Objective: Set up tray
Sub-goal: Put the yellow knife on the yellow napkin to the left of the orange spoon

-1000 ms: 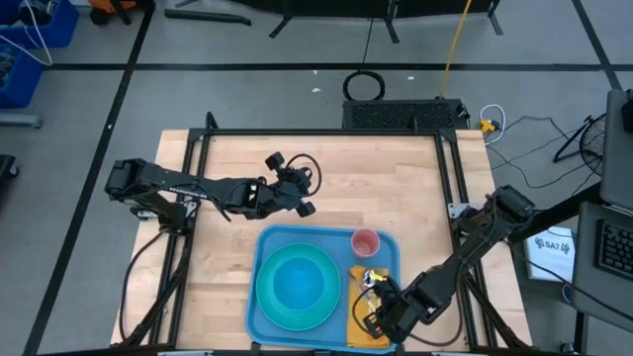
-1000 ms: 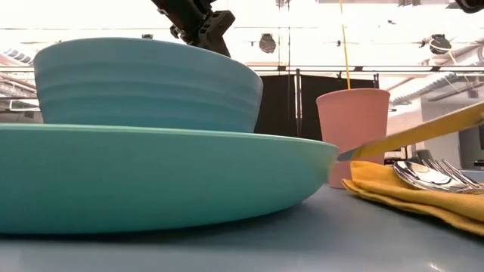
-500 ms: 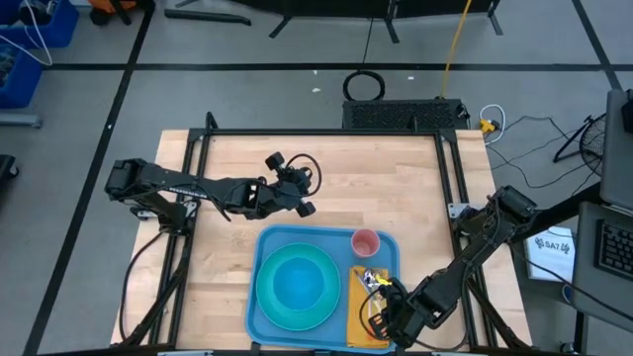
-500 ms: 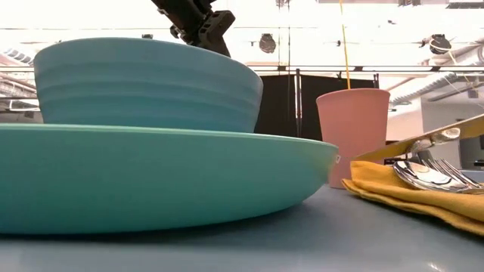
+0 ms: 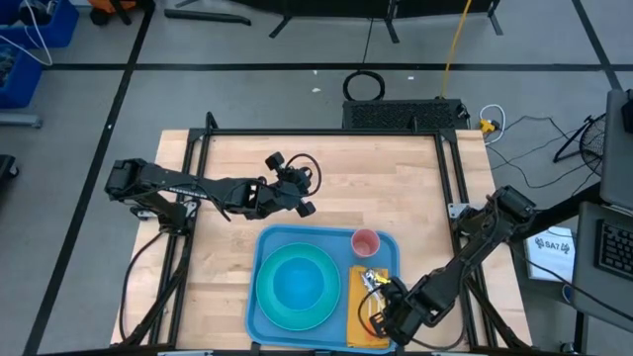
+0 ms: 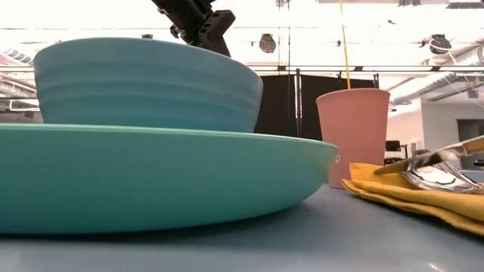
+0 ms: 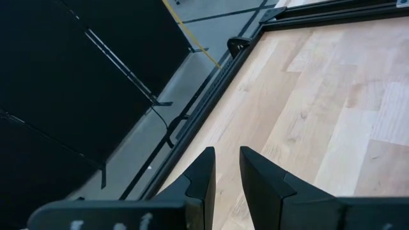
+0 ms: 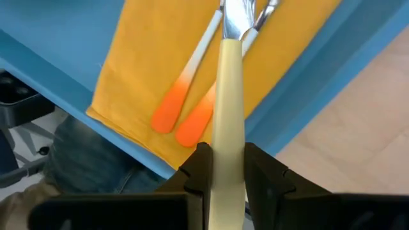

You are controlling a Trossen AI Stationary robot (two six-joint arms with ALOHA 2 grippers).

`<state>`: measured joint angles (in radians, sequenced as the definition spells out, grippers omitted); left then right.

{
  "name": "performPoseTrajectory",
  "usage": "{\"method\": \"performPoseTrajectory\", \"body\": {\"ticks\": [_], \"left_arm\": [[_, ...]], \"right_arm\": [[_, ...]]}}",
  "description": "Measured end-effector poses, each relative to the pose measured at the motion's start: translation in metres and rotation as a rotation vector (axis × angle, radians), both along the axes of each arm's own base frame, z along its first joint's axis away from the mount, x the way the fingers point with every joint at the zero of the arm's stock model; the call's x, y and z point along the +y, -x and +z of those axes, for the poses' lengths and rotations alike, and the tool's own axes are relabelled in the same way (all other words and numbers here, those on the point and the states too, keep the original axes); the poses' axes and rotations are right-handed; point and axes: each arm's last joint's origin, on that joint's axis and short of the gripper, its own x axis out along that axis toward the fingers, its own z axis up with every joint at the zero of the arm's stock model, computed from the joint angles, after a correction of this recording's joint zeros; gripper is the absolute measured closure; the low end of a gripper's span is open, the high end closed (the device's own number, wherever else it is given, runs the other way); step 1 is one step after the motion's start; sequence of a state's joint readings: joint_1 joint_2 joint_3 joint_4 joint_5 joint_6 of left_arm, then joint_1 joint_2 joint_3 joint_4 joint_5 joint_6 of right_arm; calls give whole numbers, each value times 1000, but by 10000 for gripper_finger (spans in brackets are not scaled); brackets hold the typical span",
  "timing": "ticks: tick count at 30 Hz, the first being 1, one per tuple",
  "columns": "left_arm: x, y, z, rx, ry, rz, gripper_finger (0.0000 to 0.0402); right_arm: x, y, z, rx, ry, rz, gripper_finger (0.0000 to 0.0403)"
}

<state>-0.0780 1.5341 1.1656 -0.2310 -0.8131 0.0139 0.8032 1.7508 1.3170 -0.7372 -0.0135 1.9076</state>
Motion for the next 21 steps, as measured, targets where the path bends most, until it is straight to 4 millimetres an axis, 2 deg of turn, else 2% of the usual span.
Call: {"method": "performPoseTrajectory", "body": {"ticks": [8,15,21], "left_arm": [[0,0,0,2,-2,-1,325],[0,0,0,5,-5,-3,325],[0,0,0,6,-5,-3,325]], "right_arm": [[-9,-11,0,57,-79,23,351],[-17,-35,6,-55,-181,87,336],[-24,-38,4,-57,-155,118,348]]}}
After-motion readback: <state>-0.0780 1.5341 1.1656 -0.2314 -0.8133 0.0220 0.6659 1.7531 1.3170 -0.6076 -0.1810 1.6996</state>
